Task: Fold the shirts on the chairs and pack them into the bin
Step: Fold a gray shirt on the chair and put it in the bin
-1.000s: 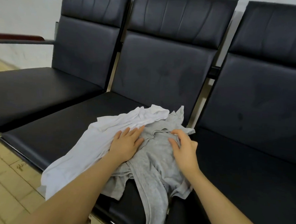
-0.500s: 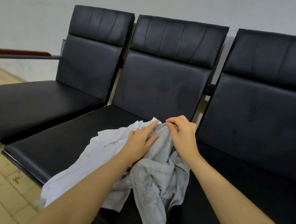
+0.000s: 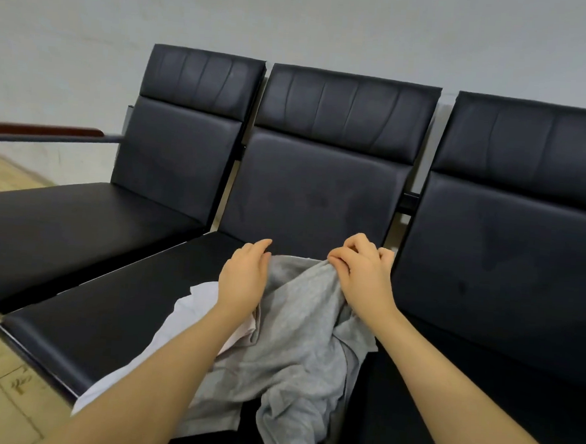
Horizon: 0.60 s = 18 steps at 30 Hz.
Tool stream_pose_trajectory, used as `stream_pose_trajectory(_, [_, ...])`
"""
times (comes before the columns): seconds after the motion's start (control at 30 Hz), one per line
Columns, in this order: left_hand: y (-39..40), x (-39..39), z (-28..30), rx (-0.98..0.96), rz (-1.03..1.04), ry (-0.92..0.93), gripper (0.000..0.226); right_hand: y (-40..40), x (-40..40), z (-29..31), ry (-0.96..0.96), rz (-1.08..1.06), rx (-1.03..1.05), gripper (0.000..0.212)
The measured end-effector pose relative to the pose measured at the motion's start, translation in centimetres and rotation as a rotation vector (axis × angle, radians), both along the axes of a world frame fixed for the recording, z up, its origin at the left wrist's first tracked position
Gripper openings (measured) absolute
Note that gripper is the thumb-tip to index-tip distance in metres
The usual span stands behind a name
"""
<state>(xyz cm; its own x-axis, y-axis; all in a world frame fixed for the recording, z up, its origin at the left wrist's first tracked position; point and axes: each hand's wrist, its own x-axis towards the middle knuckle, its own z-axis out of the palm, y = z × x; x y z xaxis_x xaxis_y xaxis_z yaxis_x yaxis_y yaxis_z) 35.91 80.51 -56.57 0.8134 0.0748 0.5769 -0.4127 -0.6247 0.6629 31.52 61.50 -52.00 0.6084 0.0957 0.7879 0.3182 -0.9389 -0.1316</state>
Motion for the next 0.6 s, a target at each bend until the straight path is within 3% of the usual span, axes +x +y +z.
stream_pose_trajectory(0.1, [-0.7, -0.9, 0.1, 0.172, -0.112, -0.157, 0.043, 0.4, -0.1, 0.3, 0.01, -0.004, 0.114, 0.014])
stream_pose_trajectory(0.17, [-1.8, -2.1, -0.4, 0.217, -0.252, -0.142, 0.047, 0.6, -0.2, 0.2, 0.054, 0.016, 0.198, 0.017])
stream_pose_trajectory(0.23, [-2.6, -2.9, -1.1, 0.162, -0.288, -0.128, 0.037, 0.7, -0.3, 0.0, 0.084, 0.046, 0.251, 0.019])
stream_pose_trajectory(0.37, [-2.8, -3.0, -0.4, -0.114, -0.157, -0.109, 0.014, 0.6, -0.9, 0.6, 0.059, 0.027, 0.26, 0.022])
stream_pose_trajectory(0.47, [-2.5, -2.7, 2.4, -0.179, -0.164, -0.133, 0.012, 0.6, -1.1, 1.7, 0.049, -0.003, 0.265, 0.02])
stream_pose_trajectory(0.6, [-2.4, -2.7, 7.1, -0.215, -0.246, -0.183, 0.016, 1.2, -1.5, 4.1, 0.038, 0.054, 0.418, 0.021])
